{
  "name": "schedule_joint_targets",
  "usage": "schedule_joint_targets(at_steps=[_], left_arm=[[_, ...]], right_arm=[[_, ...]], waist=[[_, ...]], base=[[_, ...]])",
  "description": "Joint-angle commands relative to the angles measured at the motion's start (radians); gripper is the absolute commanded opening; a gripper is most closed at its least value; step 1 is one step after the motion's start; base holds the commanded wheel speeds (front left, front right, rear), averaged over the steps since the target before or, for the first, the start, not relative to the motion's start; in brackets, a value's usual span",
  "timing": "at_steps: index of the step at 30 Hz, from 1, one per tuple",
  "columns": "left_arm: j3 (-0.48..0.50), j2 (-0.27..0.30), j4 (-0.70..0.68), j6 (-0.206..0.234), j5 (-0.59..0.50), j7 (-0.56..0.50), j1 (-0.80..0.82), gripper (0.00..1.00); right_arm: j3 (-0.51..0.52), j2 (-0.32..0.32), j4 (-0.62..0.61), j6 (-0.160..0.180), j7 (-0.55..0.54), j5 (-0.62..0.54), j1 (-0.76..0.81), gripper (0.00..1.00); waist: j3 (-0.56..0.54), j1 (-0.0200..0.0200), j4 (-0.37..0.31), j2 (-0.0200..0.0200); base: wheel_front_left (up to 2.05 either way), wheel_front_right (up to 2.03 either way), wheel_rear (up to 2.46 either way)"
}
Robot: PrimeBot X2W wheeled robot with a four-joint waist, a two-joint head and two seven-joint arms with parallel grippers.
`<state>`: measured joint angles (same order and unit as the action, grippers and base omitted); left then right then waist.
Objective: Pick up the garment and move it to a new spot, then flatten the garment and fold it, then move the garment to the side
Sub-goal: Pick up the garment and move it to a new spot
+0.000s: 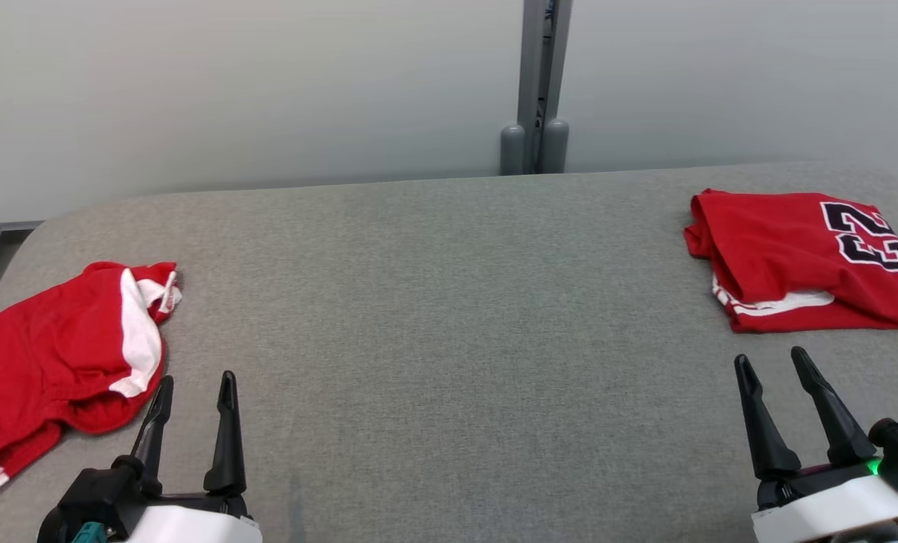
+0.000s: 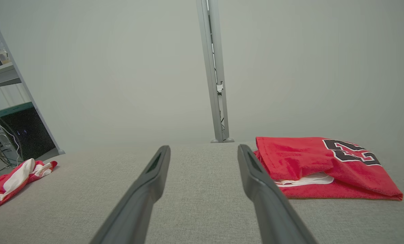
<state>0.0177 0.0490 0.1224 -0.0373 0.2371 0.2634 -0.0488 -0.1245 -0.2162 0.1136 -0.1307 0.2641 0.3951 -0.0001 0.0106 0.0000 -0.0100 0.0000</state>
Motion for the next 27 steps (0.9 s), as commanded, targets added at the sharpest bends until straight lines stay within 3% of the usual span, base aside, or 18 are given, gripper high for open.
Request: schedule_joint_targets(at_steps=[1,13,21,27], left_arm=[[0.005,0.003,0.006,0.005,-0.009,0.001,0.012,1.0],[0.029,0.003,0.036,-0.003,-0.022,0.001,0.005,1.0],[0.046,0.003,0.042,0.001,-0.01,0.001,0.011,1.0],[0.046,0.015,0.051,-0.002,-0.016,-0.007,0.04,1.0]], right_arm=[[-0.006,-0.002,0.006,0.0,0.0,0.002,0.004,1.0],[-0.053,0.008,0.033,0.0,0.0,0.01,-0.015,1.0],[-0.074,0.007,0.04,0.0,0.0,0.004,-0.03,1.0],[-0.088,0.003,0.039,0.0,0.0,0.003,-0.044,1.0]], waist=[[-0.009,0.0,0.047,0.0],[-0.017,0.0,0.243,0.0],[-0.012,0.0,0.298,0.0],[0.005,0.0,0.302,0.0]], base=[[0.0,0.0,0.0],[0.0,0.0,0.0],[0.0,0.0,0.0],[0.0,0.0,0.0]])
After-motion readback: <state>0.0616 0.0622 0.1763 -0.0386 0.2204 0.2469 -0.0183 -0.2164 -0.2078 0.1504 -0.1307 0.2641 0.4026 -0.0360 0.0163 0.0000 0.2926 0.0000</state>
